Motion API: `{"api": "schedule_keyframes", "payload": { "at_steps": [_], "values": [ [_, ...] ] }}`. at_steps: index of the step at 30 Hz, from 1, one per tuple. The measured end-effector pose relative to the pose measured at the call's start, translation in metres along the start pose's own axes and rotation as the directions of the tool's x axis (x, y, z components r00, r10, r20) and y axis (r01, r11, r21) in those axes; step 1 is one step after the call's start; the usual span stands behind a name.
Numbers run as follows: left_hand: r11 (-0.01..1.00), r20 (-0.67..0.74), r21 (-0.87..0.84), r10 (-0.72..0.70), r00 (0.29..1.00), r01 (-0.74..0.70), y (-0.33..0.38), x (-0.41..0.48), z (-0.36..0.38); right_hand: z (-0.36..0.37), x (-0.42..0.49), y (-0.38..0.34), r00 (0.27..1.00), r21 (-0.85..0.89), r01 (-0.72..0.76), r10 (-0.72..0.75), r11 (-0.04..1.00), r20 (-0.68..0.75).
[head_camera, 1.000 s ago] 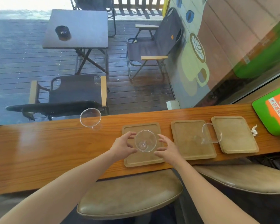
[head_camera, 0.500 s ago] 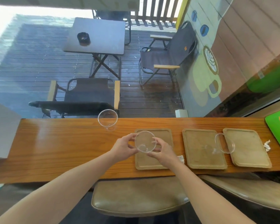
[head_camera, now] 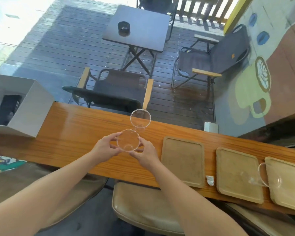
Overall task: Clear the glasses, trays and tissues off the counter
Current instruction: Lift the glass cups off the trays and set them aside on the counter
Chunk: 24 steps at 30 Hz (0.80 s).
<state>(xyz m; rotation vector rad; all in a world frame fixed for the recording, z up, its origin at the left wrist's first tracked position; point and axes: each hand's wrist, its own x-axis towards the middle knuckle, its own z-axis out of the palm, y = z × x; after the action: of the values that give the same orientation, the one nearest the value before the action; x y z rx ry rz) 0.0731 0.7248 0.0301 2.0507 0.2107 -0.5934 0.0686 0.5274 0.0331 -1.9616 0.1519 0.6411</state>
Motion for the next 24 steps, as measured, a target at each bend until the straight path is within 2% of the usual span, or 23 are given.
{"api": "schedule_keyframes", "payload": {
  "at_steps": [6, 11, 15, 24],
  "values": [
    [0.999, -0.1, -0.01, -0.036, 0.994, 0.036, -0.005, 0.028, -0.026, 0.027, 0.034, -0.025, 0.997, 0.129, -0.05, 0.057, 0.99, -0.044],
    [0.995, -0.183, -0.07, -0.085, 0.979, 0.074, -0.005, 0.052, -0.035, 0.038, 0.051, -0.041, 0.99, 0.303, -0.134, 0.138, 0.944, 0.008],
    [0.99, -0.233, -0.106, -0.112, 0.966, 0.09, -0.001, 0.065, -0.031, 0.046, 0.057, -0.046, 0.984, 0.372, -0.175, 0.172, 0.912, 0.041],
    [0.985, -0.277, -0.129, -0.149, 0.949, 0.117, 0.0, 0.07, -0.026, 0.054, 0.064, -0.045, 0.974, 0.378, -0.224, 0.197, 0.899, 0.108]
  ]
}}
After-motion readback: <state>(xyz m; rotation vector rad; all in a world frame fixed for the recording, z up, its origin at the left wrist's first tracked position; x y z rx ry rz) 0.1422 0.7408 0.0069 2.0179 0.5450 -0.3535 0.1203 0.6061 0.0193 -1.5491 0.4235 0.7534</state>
